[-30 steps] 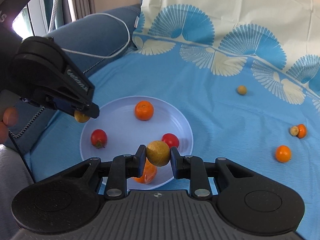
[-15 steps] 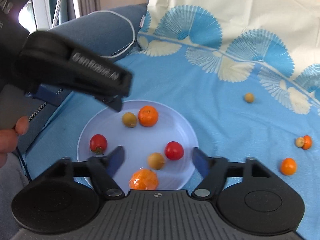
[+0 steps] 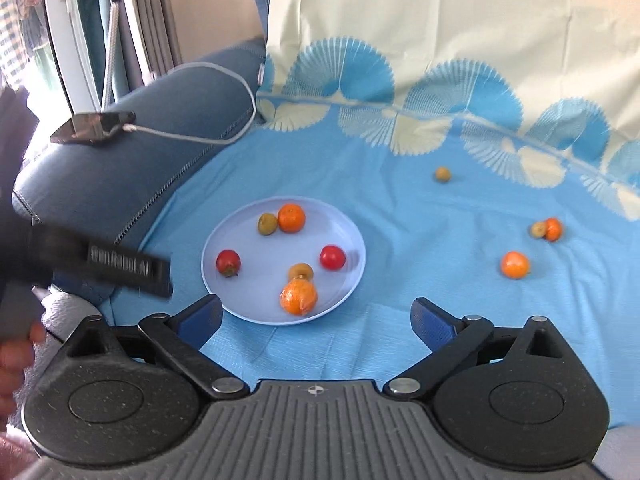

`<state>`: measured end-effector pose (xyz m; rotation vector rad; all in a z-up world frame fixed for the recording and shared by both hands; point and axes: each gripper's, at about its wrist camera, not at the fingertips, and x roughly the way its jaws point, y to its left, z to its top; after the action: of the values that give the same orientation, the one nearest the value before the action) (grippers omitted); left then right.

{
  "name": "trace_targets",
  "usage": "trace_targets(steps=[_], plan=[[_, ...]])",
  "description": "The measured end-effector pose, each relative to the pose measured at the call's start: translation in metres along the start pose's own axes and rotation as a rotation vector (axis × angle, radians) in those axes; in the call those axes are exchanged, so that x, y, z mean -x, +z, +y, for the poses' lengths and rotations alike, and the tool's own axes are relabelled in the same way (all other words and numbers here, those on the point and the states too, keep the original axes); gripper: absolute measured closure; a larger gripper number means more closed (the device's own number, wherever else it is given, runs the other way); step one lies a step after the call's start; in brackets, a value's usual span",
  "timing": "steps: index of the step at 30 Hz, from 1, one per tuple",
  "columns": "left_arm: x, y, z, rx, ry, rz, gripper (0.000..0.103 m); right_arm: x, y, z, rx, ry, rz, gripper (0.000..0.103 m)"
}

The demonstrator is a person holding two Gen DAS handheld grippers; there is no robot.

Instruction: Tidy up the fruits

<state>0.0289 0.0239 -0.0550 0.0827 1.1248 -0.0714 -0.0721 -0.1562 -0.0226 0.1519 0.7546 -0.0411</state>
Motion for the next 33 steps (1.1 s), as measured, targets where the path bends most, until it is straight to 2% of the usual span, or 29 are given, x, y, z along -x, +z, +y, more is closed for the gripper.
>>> trace_targets(steps=[6, 14, 33], plan=[[0.031, -0.028, -0.01, -0.071, 0.028, -0.076, 0.0, 0.035, -0.014, 0.001, 0.007, -0.021, -0.063, 0.001], [0.055, -0.038, -0.016, -0.088, 0.02, -0.134, 0.0, 0.062, -0.021, -0.001, -0.002, -0.038, -0.116, 0.001], [0.076, -0.044, -0.024, -0.122, -0.004, -0.182, 0.0, 0.083, -0.028, -0.005, -0.003, -0.063, -0.162, 0.001]])
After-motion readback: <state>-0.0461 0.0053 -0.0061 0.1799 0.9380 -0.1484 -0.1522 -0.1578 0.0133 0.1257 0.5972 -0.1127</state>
